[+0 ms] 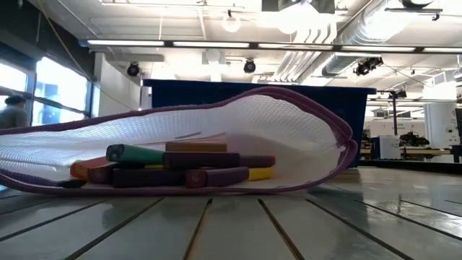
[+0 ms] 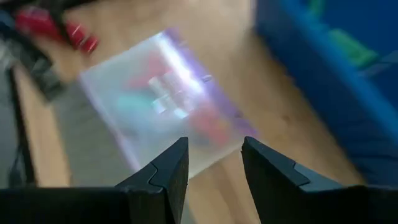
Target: Sort blocks
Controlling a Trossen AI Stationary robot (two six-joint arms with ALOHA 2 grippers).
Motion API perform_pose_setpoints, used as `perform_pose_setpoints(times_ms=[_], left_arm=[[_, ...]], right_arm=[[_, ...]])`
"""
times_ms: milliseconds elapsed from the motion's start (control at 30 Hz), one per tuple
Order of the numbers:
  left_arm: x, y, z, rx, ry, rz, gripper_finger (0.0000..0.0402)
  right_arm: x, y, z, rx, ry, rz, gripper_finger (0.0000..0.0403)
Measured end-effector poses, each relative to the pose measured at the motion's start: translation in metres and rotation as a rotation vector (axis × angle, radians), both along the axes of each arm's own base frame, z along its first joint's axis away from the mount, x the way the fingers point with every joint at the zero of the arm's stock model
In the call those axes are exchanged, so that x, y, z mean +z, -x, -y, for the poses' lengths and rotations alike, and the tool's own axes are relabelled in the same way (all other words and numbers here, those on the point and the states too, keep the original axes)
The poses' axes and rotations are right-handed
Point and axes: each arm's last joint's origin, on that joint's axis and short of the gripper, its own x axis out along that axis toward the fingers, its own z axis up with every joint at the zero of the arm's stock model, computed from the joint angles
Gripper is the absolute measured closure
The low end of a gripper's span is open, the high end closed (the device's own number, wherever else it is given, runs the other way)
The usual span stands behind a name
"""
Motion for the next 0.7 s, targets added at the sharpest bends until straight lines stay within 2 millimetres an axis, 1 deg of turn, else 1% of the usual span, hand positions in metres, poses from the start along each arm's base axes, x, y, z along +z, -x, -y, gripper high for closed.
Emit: perform_pose_setpoints(times_ms=[100, 167, 367, 533, 600, 700], left_arm=[[0.025, 0.004, -0.029, 0.107, -0.009, 0.112, 0.0279], [0.04, 0.005, -0.052, 0.174, -0.009, 0.166, 0.0279], [0.072, 0.012, -0.127, 0.358, -0.027, 0.271, 0.0279], [0.088, 0.027, -0.191, 0.495, -0.064, 0.302, 0.0276], [0.092, 0.033, -0.217, 0.559, -0.07, 0.308, 0.0266], [0.095, 0.038, -0.256, 0.65, -0.064, 0.336, 0.024]], right_arm=[[0.014, 0.016, 0.02, -0.121, 0.015, 0.05, 0.0267], [0.022, 0.026, 0.035, -0.202, 0.02, 0.074, 0.0267], [0.04, 0.053, 0.086, -0.417, 0.038, 0.109, 0.0264], [0.051, 0.075, 0.139, -0.565, 0.11, 0.106, 0.0237], [0.054, 0.086, 0.164, -0.643, 0.143, 0.101, 0.0219], [0.056, 0.098, 0.199, -0.76, 0.187, 0.083, 0.019]])
